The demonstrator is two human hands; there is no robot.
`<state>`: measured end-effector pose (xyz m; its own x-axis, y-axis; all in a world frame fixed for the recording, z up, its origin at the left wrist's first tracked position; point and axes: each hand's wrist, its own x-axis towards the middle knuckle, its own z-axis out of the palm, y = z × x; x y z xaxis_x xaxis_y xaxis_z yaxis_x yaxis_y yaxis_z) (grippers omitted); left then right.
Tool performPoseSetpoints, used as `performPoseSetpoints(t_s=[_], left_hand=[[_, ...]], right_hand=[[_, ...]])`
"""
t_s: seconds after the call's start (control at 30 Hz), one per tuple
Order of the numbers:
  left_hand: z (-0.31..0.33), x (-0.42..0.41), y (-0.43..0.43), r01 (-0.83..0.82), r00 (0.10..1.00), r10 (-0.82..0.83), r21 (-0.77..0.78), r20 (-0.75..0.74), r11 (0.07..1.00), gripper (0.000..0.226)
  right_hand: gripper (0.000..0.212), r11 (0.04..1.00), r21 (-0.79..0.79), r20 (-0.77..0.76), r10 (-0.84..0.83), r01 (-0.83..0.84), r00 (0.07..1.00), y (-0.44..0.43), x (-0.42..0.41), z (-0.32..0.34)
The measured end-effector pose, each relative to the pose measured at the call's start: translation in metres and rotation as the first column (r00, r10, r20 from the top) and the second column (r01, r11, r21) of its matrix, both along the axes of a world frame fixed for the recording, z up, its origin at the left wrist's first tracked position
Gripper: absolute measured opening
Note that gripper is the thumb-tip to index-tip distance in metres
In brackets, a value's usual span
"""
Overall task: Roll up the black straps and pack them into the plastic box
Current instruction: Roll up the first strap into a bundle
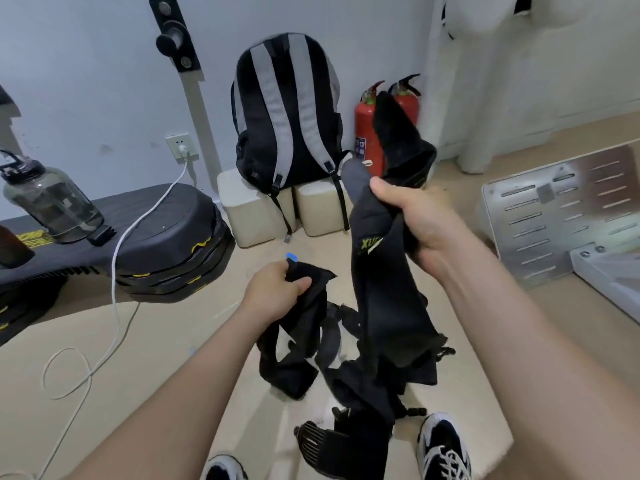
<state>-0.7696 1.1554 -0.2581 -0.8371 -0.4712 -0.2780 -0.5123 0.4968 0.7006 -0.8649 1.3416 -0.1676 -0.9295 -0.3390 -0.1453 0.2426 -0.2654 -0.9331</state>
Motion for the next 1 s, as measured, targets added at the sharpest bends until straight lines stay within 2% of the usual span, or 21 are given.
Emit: performPoseSetpoints(t_s=[0.03,0.07,0.13,0.17,0.2,0.23,0.27,0.3,0.33,0.4,0.53,0.63,0.77,0.83,0.9,1.0], left_hand=[[0.003,-0.003,-0.001,0.02,1.0,-0.02,0.01,0.003,1.0,0.024],[0.007,-0.004,-0.001,0.057,0.998,-0.056,-0.043,0.016,0.997,0.034],[0.023,-0.003,0.003,0.091,0.995,-0.096,-0.123,-0.038,0.988,0.051],[0.037,-0.001,0.009,0.078,0.986,-0.076,0.012,-0.147,0.997,0.048],[0.051,0.001,0.016,0.097,0.965,-0.037,0.222,-0.26,0.97,0.043],[0.068,0.004,0.025,0.149,0.946,-0.002,0.426,-0.325,0.892,0.042],[0.084,0.008,0.033,0.213,0.931,-0.001,0.541,-0.366,0.814,0.047],[0.093,0.01,0.038,0.267,0.916,-0.024,0.563,-0.401,0.782,0.047],[0.097,0.011,0.041,0.291,0.897,-0.031,0.535,-0.441,0.793,0.04],[0.096,0.015,0.042,0.23,0.867,0.046,0.478,-0.497,0.848,0.024],[0.094,0.018,0.022,0.068,0.81,0.264,0.531,-0.523,0.845,0.009],[0.103,0.025,-0.001,-0.002,0.737,0.346,0.51,-0.58,0.86,0.011],[0.125,0.044,-0.038,-0.085,0.576,0.361,0.386,-0.733,0.919,0.018],[0.138,0.055,-0.054,-0.059,0.522,0.382,0.415,-0.763,0.908,0.022],[0.145,0.064,-0.062,-0.011,0.539,0.362,0.423,-0.761,0.906,0.022],[0.147,0.068,-0.058,0.072,0.635,0.274,0.409,-0.722,0.91,0.026]], right_hand=[[0.011,1.0,0.02,-0.033,-0.001,0.002,0.999,0.0,0.0,-0.001],[0.004,0.999,0.035,-0.056,-0.005,0.007,0.998,0.001,0.0,-0.002],[0.002,0.998,0.064,-0.105,-0.007,0.014,0.994,-0.001,0.004,-0.001],[0.002,0.997,0.078,-0.121,-0.008,0.017,0.993,-0.002,0.005,-0.001],[0.004,0.995,0.095,-0.141,0.0,0.013,0.99,-0.004,0.006,0.0],[0.007,0.993,0.114,-0.16,0.013,0.005,0.987,-0.007,0.008,0.0],[0.008,0.992,0.122,-0.176,0.032,-0.011,0.984,-0.011,0.012,0.0],[0.007,0.992,0.124,-0.191,0.05,-0.027,0.98,-0.015,0.016,0.001],[0.004,0.992,0.118,-0.202,0.068,-0.045,0.977,-0.019,0.019,0.001],[0.003,0.989,0.106,-0.205,0.126,-0.106,0.971,-0.026,0.026,0.003],[0.01,0.972,0.01,-0.088,0.235,-0.235,0.968,-0.029,0.033,0.011],[0.026,0.962,-0.096,0.008,0.258,-0.256,0.966,-0.028,0.028,0.014],[0.03,0.989,0.015,0.008,0.146,-0.146,0.989,-0.03,0.021,0.007],[0.026,0.99,0.034,-0.013,0.14,-0.139,0.99,-0.032,0.019,0.005],[0.017,0.99,0.105,-0.056,0.095,-0.089,0.994,-0.035,0.019,0.004],[0.01,0.987,0.161,-0.146,0.025,-0.002,0.989,-0.044,0.024,0.004]])
